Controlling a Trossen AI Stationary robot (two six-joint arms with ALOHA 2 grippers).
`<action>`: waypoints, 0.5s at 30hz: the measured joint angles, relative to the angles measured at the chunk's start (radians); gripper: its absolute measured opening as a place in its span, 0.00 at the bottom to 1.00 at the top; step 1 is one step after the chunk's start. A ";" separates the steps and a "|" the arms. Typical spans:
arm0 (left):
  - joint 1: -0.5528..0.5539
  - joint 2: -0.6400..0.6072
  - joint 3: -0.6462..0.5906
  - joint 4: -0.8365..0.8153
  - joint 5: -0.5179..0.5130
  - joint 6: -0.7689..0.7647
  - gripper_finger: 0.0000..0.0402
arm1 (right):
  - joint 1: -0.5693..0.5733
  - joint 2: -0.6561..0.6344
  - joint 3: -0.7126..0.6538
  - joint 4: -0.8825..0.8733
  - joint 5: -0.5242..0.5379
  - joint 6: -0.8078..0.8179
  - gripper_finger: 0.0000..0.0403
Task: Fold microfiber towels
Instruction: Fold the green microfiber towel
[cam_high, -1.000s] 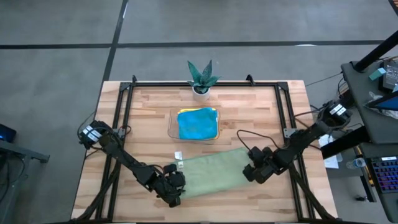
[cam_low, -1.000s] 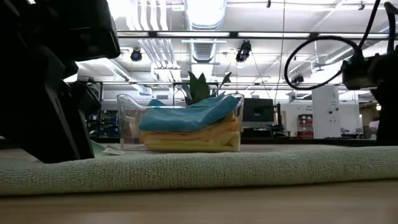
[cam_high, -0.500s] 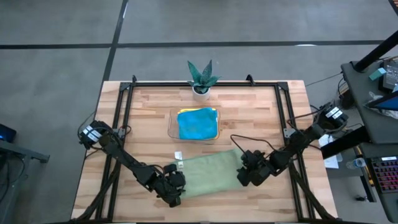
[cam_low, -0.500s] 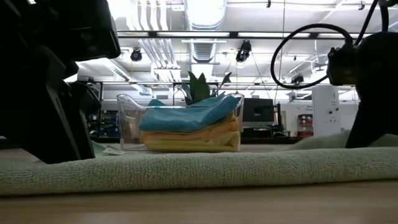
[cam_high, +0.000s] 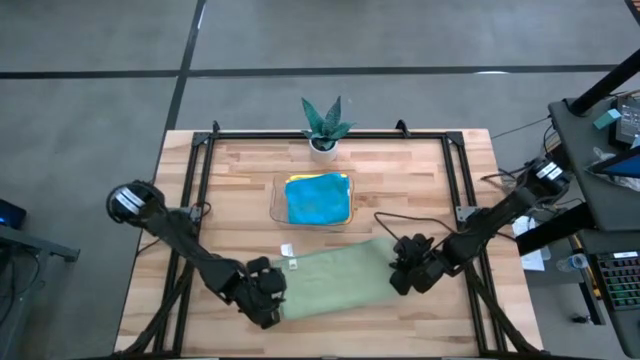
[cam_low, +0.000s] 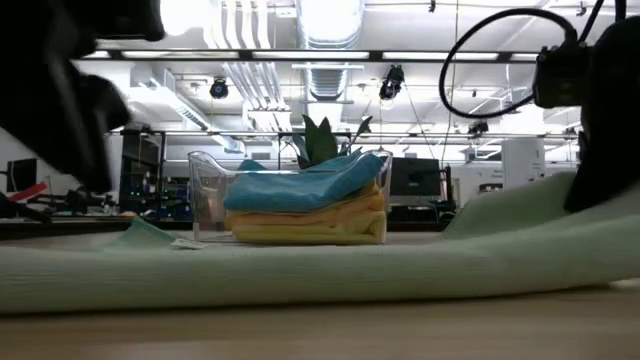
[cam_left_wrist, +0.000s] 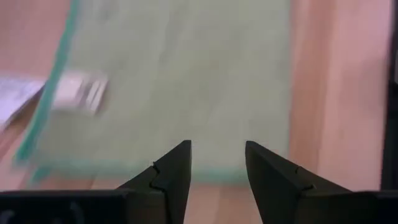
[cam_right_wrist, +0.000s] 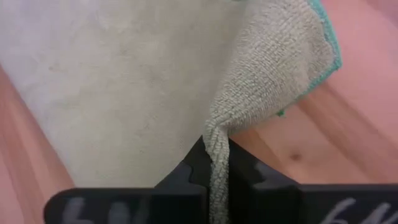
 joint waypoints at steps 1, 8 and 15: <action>-0.007 -0.007 0.000 -0.037 0.000 -0.026 0.34 | 0.000 -0.024 0.000 -0.029 -0.004 0.010 0.03; -0.077 0.002 -0.026 -0.106 0.007 -0.213 0.34 | 0.000 -0.134 0.012 -0.063 -0.005 0.028 0.03; -0.110 0.057 -0.028 -0.067 -0.007 -0.269 0.34 | -0.016 -0.084 0.063 0.053 0.012 -0.013 0.03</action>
